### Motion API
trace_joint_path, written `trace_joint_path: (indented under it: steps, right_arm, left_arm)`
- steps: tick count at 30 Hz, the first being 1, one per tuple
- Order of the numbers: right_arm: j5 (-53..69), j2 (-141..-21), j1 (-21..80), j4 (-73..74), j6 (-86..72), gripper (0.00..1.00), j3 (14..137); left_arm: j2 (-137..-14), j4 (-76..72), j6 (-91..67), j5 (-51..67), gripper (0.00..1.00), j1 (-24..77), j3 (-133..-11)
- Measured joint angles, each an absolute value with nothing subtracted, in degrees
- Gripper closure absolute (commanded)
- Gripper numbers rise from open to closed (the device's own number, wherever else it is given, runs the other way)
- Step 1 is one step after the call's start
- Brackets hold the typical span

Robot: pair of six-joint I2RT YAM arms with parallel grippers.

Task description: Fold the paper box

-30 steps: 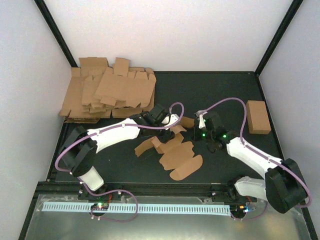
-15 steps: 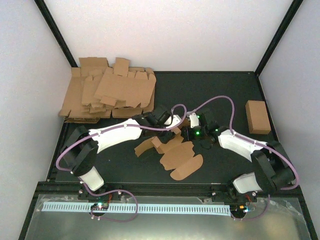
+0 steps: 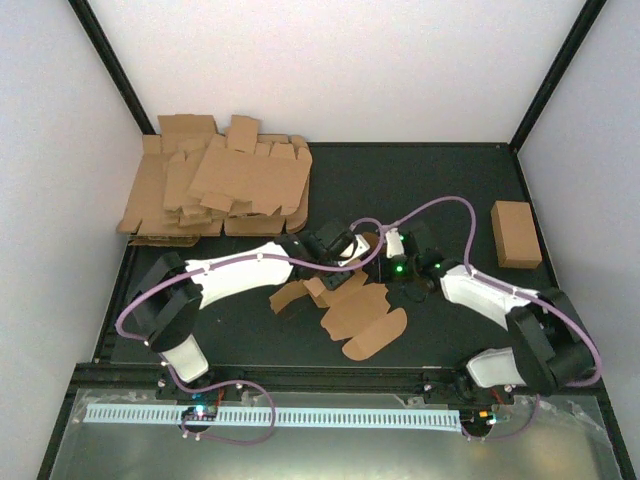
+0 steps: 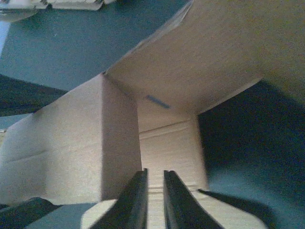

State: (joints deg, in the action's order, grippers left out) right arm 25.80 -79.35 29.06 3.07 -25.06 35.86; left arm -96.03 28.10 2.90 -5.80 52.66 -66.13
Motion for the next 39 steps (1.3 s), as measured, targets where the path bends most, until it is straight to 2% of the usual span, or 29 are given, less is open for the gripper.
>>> trace_joint_path:
  steps: [4,6,9,14,18,20,23,26,29,39]
  right_arm:
    - [19.9,-74.9,27.6,4.8,-24.4,0.77,35.4]
    - [16.3,-72.6,27.1,6.0,-23.9,0.67,35.2]
    - [11.7,-71.5,26.9,6.7,-22.3,0.37,35.2]
    - [8.4,-73.3,26.9,5.7,-18.0,0.3,35.2]
    - [5.5,-74.4,26.9,3.7,-15.9,0.18,35.6]
    - [3.5,-75.6,26.9,3.5,-15.4,0.15,36.4]
    - [1.4,-77.6,26.9,2.8,-14.3,0.21,37.7]
    - [1.2,-80.6,26.9,2.9,-13.6,0.31,39.7]
    - [1.4,-83.2,26.9,3.0,-12.7,0.46,41.4]
    - [3.5,-83.6,26.9,4.3,-11.4,0.8,42.3]
  left_arm:
    - [-96.3,28.3,2.9,-7.4,0.44,53.2,-66.3]
    - [-96.4,28.3,2.9,-8.0,0.44,53.3,-66.4]
    - [-96.4,28.3,2.9,-8.2,0.44,53.4,-66.4]
    - [-96.4,28.3,2.9,-8.2,0.45,53.4,-66.4]
    - [-96.4,28.3,2.9,-8.1,0.44,53.4,-66.4]
    - [-96.4,28.3,3.0,-8.1,0.44,53.4,-66.4]
    - [-96.5,28.6,3.0,-8.1,0.45,53.4,-66.7]
    - [-96.6,29.0,3.0,-8.1,0.44,53.6,-66.9]
    - [-96.8,29.6,3.0,-8.1,0.44,53.8,-67.4]
    - [-97.3,30.6,3.5,-8.3,0.44,54.1,-68.2]
